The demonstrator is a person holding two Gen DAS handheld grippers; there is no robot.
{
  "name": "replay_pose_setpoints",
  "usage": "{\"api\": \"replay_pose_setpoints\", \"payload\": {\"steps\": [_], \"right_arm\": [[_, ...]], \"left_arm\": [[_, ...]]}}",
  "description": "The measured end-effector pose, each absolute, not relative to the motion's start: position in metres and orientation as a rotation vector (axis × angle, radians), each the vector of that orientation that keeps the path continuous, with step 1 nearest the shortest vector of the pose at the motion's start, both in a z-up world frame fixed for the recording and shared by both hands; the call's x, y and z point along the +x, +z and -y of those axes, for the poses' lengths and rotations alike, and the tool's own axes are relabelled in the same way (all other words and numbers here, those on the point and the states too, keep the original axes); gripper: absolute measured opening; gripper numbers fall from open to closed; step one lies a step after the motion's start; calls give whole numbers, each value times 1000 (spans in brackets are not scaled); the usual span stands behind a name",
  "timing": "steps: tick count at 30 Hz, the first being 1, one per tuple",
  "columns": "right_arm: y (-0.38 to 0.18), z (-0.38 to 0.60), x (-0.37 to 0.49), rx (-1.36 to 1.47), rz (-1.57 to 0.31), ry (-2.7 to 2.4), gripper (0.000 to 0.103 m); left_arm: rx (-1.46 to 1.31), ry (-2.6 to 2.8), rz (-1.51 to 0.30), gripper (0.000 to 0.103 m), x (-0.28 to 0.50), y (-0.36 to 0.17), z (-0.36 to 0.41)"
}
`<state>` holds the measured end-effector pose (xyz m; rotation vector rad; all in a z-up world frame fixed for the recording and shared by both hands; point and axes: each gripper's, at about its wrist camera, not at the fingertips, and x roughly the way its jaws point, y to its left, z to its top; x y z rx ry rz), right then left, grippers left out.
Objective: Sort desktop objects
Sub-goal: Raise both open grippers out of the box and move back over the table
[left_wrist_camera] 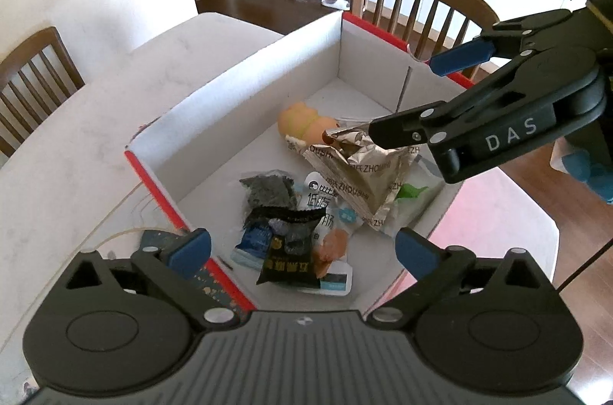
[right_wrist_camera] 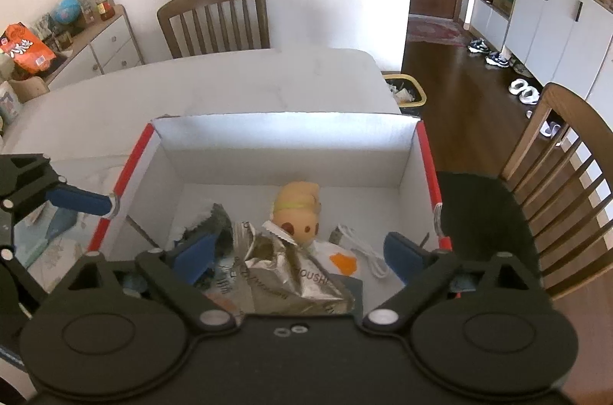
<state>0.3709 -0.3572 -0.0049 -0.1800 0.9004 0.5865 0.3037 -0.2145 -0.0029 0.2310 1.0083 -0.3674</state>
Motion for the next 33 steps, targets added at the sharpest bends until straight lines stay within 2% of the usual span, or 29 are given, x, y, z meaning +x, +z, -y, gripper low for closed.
{"api": "replay_pose_setpoints", "payload": {"steps": [16, 33], "right_arm": [[21, 331, 327, -159, -857, 533, 99], [39, 274, 265, -128, -815, 525, 99]], "left_arm": [[209, -425, -921, 103, 255, 34, 173], [155, -400, -872, 103, 203, 56, 94]]}}
